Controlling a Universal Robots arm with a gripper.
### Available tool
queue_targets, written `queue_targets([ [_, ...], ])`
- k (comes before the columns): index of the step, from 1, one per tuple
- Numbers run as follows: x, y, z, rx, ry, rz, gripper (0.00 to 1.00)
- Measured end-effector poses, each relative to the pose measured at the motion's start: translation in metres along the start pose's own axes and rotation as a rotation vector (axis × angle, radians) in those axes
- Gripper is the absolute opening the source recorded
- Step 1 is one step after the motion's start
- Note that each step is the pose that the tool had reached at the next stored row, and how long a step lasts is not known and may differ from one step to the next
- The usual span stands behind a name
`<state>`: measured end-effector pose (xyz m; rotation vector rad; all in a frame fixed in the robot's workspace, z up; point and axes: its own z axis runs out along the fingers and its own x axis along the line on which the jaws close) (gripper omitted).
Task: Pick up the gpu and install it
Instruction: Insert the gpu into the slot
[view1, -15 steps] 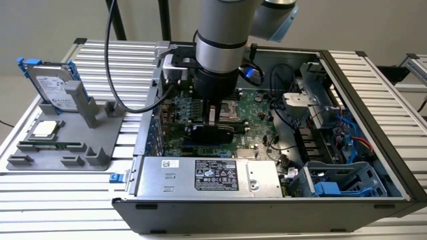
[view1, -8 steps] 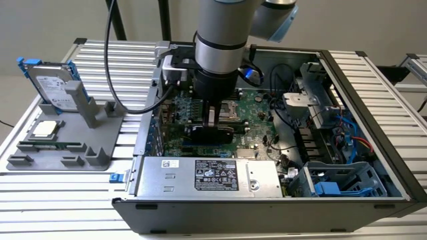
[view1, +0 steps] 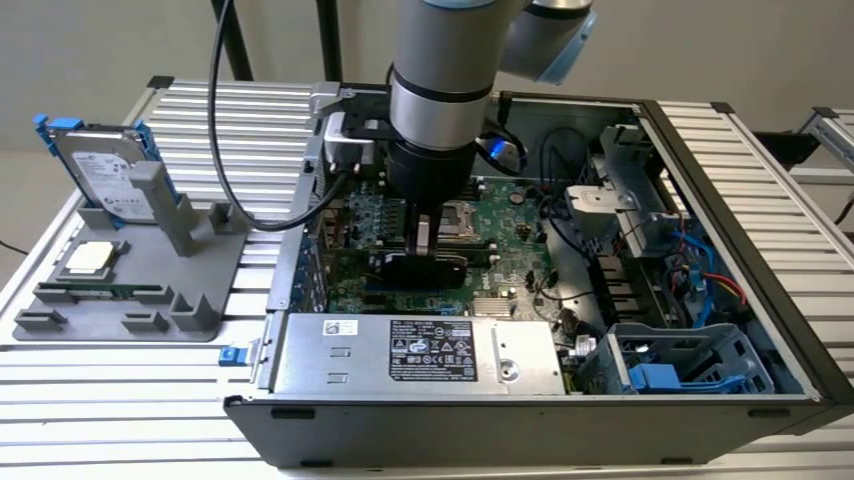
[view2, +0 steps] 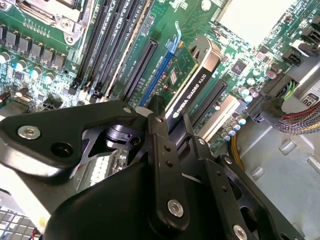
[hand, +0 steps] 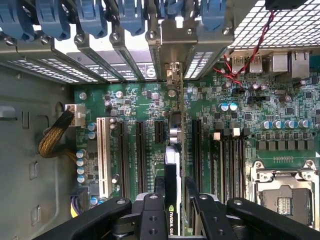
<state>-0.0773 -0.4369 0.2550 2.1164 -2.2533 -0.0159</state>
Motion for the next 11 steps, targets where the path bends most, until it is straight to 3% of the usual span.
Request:
queue_targets([
  [5, 0.0004, 0.0007, 0.0017, 0.0007, 0.0003, 0.0, 0.0],
  [11, 0.0001, 0.0006, 0.0104, 0.0018, -0.0001, 0.0, 0.0],
])
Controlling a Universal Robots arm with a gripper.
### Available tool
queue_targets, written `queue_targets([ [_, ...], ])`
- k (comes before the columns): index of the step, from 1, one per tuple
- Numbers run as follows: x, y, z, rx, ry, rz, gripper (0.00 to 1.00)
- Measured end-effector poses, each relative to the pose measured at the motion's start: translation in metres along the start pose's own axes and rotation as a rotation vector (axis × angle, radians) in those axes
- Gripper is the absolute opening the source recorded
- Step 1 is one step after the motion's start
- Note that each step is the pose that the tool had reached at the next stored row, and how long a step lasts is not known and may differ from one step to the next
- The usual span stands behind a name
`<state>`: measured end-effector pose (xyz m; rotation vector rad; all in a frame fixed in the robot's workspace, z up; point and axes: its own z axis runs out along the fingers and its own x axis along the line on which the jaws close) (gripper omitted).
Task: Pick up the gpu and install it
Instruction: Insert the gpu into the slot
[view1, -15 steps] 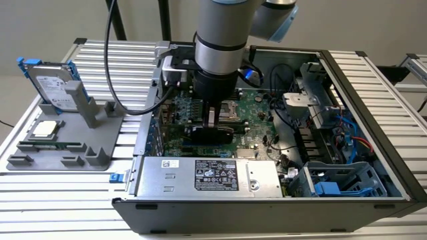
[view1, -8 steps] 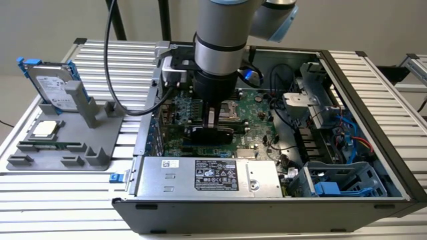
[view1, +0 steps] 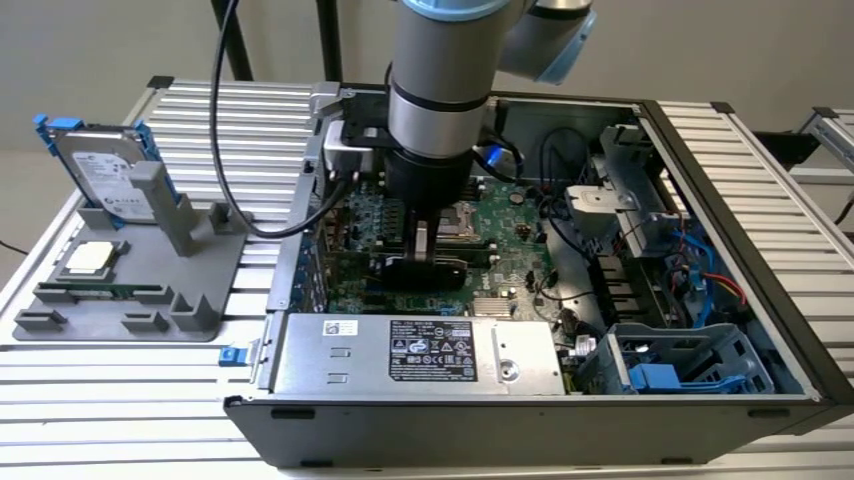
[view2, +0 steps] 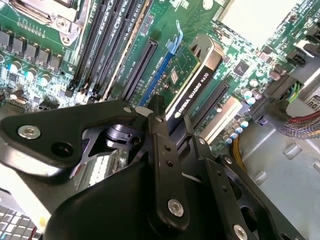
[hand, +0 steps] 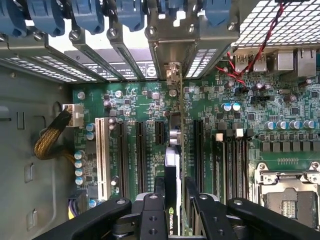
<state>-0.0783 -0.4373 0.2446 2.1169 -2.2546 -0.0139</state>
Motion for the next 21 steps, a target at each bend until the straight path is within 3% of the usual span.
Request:
queue_targets([
  [8, -0.0001, -0.0004, 0.0007, 0.0029, -0.0015, 0.0, 0.0],
  [9, -0.0001, -0.0004, 0.0005, 0.0025, -0.001, 0.0, 1.0],
  [15, -0.0001, -0.0002, -0.0001, 0.0033, -0.0007, 0.0, 1.0],
  [17, 0.0001, 0.0001, -0.0059, 0.0033, -0.0005, 0.0, 1.0],
  [21, 0.0007, 0.0008, -0.0242, 0.0031, -0.0003, 0.0, 1.0],
])
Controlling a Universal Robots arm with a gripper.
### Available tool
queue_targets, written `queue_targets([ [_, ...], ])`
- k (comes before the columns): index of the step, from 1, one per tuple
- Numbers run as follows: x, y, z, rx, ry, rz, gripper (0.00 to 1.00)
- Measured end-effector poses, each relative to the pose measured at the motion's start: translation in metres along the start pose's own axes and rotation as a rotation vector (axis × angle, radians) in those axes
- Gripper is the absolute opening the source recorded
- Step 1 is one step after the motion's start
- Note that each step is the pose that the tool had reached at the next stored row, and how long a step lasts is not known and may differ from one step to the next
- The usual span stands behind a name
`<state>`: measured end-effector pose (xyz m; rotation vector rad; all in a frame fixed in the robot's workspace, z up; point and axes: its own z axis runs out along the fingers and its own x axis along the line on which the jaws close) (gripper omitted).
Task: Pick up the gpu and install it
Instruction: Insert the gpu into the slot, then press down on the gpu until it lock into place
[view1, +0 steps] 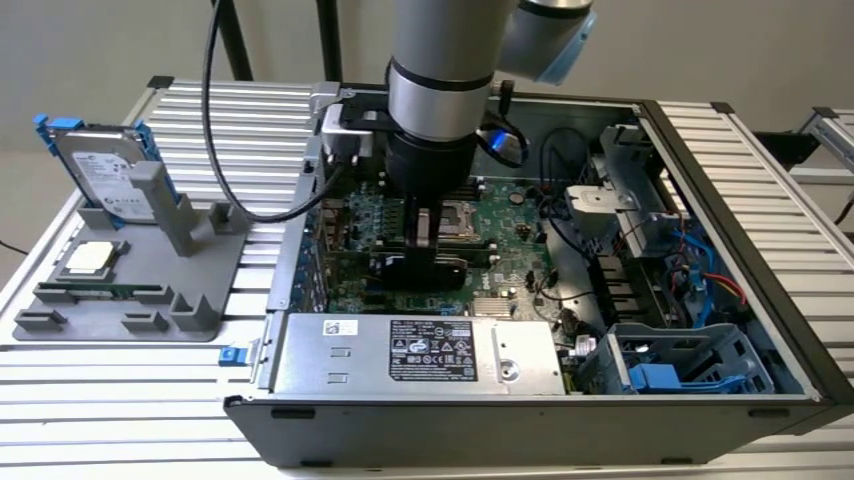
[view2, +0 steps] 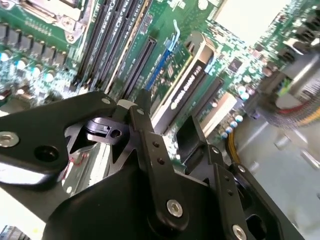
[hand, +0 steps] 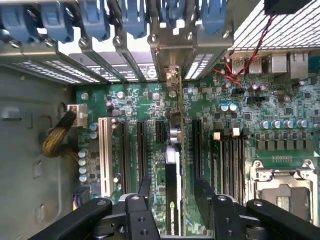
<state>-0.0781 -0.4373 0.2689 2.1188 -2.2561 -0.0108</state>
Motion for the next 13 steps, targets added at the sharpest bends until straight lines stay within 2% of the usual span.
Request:
queue_targets([
  [6, 0.0007, 0.001, -0.0267, 0.0, -0.0002, 0.0, 1.0],
  [9, 0.001, 0.0013, -0.0341, 0.0, 0.0, 0.0, 1.0],
  [13, 0.001, 0.0013, -0.0352, 0.0002, 0.0002, 0.0, 1.0],
])
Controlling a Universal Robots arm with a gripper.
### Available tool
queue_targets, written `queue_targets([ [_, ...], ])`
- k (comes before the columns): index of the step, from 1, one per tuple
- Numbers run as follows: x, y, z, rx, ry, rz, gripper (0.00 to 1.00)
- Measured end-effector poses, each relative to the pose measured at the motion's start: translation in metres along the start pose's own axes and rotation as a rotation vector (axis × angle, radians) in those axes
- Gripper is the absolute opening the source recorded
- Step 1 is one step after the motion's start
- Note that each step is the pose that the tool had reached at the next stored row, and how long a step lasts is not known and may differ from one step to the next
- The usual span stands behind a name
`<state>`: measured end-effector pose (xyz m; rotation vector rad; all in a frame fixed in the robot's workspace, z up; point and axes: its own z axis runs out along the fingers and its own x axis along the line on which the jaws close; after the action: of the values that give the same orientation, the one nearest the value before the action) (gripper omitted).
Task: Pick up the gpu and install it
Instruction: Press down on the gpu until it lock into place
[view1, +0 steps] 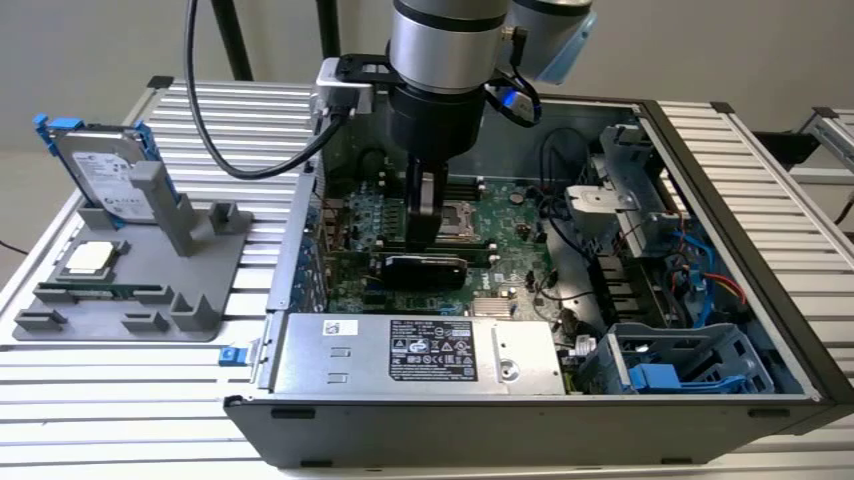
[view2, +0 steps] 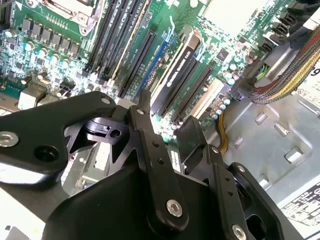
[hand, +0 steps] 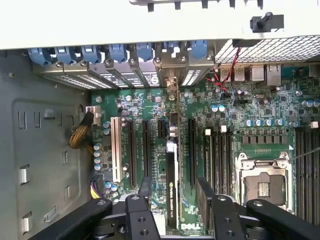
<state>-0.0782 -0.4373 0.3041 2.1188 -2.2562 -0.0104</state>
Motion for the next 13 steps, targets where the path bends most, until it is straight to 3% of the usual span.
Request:
queue_targets([
  [1, 0.0, 0.0, 0.0, 0.0, 0.0001, 0.0, 0.0],
  [6, 0.0, 0.0, -0.0001, 0.0, 0.0011, 0.0, 0.0],
  [8, 0.0, 0.0, -0.0008, 0.0004, 0.0078, 0.0, 0.0],
  [13, 0.0, 0.0, -0.0008, 0.0005, 0.0086, 0.0, 0.0],
])
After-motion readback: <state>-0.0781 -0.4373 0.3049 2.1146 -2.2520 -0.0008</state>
